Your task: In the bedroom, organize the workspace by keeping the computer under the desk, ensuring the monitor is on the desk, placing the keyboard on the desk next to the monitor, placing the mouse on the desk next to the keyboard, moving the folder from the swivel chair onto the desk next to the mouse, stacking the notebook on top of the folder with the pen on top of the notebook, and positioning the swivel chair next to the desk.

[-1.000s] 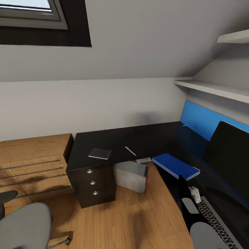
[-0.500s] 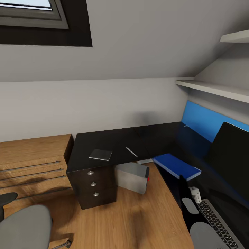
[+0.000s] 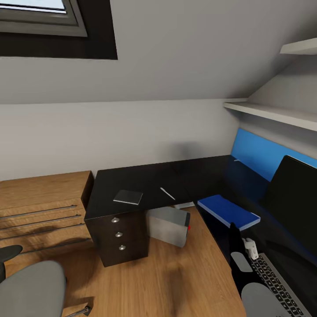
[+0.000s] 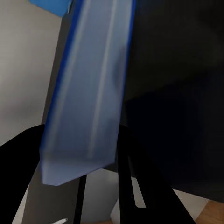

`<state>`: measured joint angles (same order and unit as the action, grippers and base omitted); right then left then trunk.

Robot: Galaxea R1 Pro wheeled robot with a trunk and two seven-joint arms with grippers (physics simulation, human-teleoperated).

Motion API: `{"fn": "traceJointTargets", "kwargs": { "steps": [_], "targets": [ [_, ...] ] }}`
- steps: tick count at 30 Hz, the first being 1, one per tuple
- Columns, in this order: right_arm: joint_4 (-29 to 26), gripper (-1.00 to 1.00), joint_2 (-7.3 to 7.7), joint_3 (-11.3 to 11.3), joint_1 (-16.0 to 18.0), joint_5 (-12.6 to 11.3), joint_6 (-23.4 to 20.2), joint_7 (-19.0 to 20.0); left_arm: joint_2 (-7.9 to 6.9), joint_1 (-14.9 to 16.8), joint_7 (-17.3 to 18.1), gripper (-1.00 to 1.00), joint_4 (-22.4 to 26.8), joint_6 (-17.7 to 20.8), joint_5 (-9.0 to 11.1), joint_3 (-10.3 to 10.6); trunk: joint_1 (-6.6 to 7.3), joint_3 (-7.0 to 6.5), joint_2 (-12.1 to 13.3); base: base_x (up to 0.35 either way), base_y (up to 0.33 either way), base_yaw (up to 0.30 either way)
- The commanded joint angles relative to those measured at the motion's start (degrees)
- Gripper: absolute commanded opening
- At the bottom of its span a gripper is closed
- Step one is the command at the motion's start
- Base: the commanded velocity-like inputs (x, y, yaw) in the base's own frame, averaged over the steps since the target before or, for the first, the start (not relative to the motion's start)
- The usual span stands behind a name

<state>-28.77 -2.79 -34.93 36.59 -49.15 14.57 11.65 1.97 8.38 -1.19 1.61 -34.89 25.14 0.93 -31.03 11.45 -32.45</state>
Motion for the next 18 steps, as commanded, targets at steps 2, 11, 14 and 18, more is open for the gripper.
{"fn": "traceJointTargets", "kwargs": {
  "steps": [2, 11, 14, 18],
  "targets": [
    [0.0, -1.00, -0.08, -0.2, 0.1, -0.6, 0.0, 0.5, 0.02, 0.0, -0.1, 1.00, 0.0, -0.2, 0.1, 0.1, -0.02, 0.09, -0.1, 0.000, 0.000, 0.000],
    [0.0, -1.00, -0.11, -0.2, 0.1, -0.6, 0.7, 0.5, 0.03, 0.1, -0.1, 1.00, 0.0, -0.2, 0.1, 0.1, -0.02, 0.09, -0.1, 0.000, 0.000, 0.000],
    [0.0, -1.00, -0.11, -0.2, 0.1, -0.6, 0.7, 0.5, 0.03, 0.0, -0.1, 1.00, 0.0, -0.2, 0.1, 0.1, -0.02, 0.09, -0.1, 0.000, 0.000, 0.000],
    [0.0, -1.00, -0.09, -0.2, 0.1, -0.6, 0.7, 0.5, 0.01, 0.1, -0.1, 1.00, 0.0, -0.2, 0.1, 0.1, -0.02, 0.09, -0.1, 0.060, 0.080, 0.000]
  ]
}}
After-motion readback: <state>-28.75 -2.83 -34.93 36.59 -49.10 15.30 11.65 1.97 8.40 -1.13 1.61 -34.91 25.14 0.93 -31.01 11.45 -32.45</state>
